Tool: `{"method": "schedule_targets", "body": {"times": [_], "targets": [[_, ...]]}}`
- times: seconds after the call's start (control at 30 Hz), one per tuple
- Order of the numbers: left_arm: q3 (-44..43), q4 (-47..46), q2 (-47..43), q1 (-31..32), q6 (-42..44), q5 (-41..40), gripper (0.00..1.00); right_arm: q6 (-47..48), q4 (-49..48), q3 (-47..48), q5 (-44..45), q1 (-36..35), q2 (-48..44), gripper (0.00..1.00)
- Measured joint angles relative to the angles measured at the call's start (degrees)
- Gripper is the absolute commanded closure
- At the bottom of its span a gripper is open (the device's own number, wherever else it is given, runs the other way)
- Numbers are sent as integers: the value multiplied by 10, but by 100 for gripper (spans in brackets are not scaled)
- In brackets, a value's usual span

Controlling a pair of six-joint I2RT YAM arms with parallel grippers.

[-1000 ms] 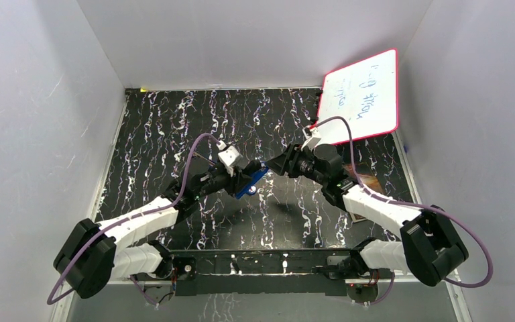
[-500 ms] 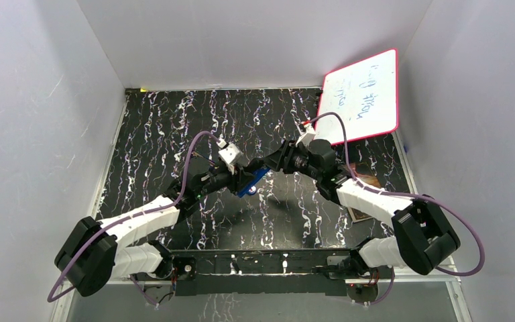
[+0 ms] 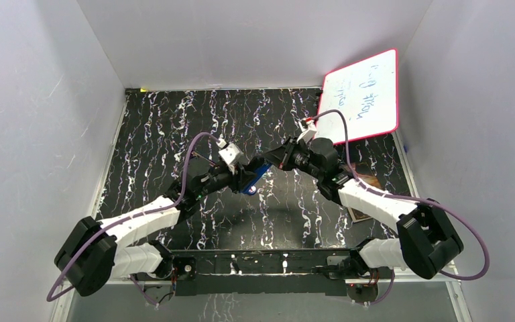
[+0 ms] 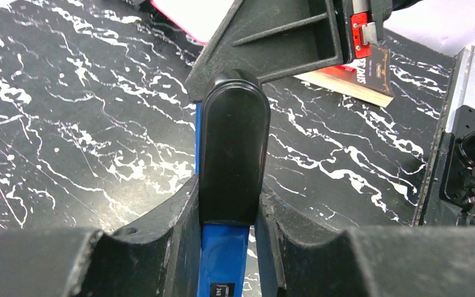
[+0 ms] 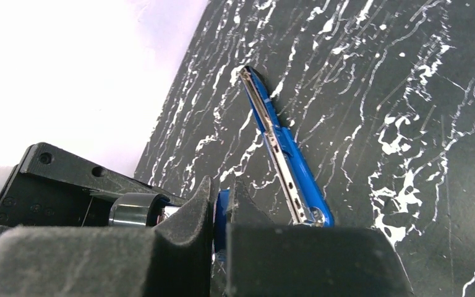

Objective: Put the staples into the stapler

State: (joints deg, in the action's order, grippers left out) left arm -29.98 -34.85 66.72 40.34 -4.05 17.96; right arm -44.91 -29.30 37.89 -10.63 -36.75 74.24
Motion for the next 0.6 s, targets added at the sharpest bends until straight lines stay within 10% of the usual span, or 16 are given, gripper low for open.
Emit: {"method": "schedule_targets", "body": {"times": [0.6], "targets": [[49, 109, -268, -1, 30, -5, 94, 4, 116, 121, -195, 143, -9, 100]]}}
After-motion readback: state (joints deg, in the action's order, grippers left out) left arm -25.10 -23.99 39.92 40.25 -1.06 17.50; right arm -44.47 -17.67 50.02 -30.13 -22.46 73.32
